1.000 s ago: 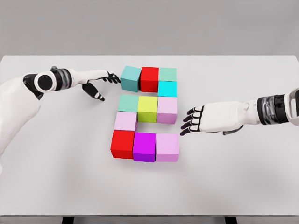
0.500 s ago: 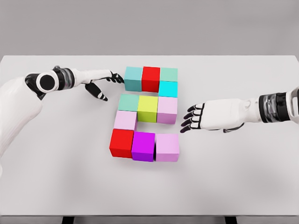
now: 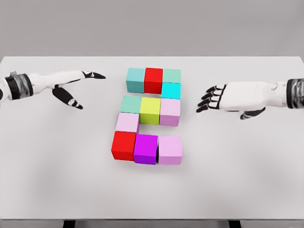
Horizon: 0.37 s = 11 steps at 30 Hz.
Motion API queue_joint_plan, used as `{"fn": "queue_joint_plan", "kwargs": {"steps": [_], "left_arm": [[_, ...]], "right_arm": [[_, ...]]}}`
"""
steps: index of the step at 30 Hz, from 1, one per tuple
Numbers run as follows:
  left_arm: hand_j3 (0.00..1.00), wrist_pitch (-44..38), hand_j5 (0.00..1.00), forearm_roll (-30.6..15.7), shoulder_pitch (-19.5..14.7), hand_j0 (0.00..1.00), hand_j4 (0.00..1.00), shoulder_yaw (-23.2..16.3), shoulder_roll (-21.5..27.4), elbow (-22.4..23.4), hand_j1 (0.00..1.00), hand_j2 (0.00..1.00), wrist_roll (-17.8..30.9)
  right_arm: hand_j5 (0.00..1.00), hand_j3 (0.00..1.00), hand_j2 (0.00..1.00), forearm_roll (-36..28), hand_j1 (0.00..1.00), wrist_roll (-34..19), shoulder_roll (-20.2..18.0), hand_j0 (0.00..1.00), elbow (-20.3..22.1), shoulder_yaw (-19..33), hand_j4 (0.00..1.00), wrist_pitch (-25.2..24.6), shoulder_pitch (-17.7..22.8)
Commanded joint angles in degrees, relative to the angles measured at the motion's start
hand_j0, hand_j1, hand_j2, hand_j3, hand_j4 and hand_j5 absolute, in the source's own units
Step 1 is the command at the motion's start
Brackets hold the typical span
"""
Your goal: Assemble the squares on the desktop into the number 2
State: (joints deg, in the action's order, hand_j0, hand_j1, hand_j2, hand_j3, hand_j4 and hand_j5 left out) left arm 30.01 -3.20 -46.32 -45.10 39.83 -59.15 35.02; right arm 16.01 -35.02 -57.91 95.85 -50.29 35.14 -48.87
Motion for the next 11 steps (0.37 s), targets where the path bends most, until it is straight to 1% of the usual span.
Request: {"fn": "queue_joint_plan", "kwargs": {"steps": [1, 2, 5, 6, 7, 8, 9, 10, 11], "left_arm": [[1.0, 5.0, 1.0, -2.7, 0.0, 1.0, 1.0, 0.6, 3.5, -3.2, 1.0, 1.0, 0.0], [1.0, 5.0, 1.0, -2.7, 0.3, 1.0, 1.0, 0.6, 3.6, -3.2, 1.0, 1.0, 0.0], [1.0, 5.0, 1.0, -2.7, 2.6, 1.0, 1.0, 1.4, 6.0, -3.2, 1.0, 1.0, 0.0], [1.0, 5.0, 1.0, -2.7, 2.8, 1.0, 1.0, 1.4, 6.0, -3.2, 1.0, 1.0, 0.0], [1.0, 5.0, 1.0, -2.7, 3.8, 1.0, 1.0, 1.5, 6.5, -3.2, 1.0, 1.0, 0.0], [1.0, 5.0, 1.0, -2.8, 4.0, 1.0, 1.0, 1.6, 7.4, -3.2, 1.0, 1.0, 0.0], [1.0, 5.0, 1.0, -4.0, 5.1, 1.0, 1.0, 2.8, 8.9, -2.6, 1.0, 1.0, 0.0], [1.0, 5.0, 1.0, -5.2, 7.0, 1.0, 1.0, 4.8, 9.3, -1.9, 1.0, 1.0, 0.0], [1.0, 5.0, 1.0, -5.3, 8.7, 1.0, 1.0, 7.4, 9.9, -0.9, 1.0, 1.0, 0.0]], "right_arm": [[1.0, 1.0, 1.0, -1.2, 1.0, 0.0, -0.3, 1.0, -1.0, 0.9, 1.0, -0.1, 0.0], [1.0, 1.0, 1.0, -1.2, 1.0, 0.0, -0.3, 1.0, -1.1, 0.9, 1.0, -0.1, 0.0], [1.0, 1.0, 1.0, -1.2, 1.0, 0.0, -0.4, 1.0, -1.1, 0.9, 1.0, -0.1, 0.0], [1.0, 1.0, 1.0, -1.2, 1.0, 0.0, -0.4, 1.0, -1.0, 0.8, 1.0, -0.1, 0.0], [1.0, 1.0, 1.0, -1.2, 1.0, 0.0, -0.4, 1.0, -1.0, 0.9, 1.0, -0.1, 0.0], [1.0, 1.0, 1.0, -1.1, 1.0, 0.0, -0.4, 1.0, -1.0, 0.9, 1.0, -0.1, 0.0], [1.0, 1.0, 1.0, -1.1, 1.0, 0.0, -0.4, 1.0, -0.9, 0.9, 1.0, -0.1, 0.0], [1.0, 1.0, 1.0, -1.1, 1.0, 0.0, -0.4, 1.0, -0.9, 0.9, 1.0, -0.1, 0.0], [1.0, 1.0, 1.0, -1.1, 1.0, 0.0, -0.4, 1.0, -0.8, 0.9, 1.0, -0.1, 0.0]]}}
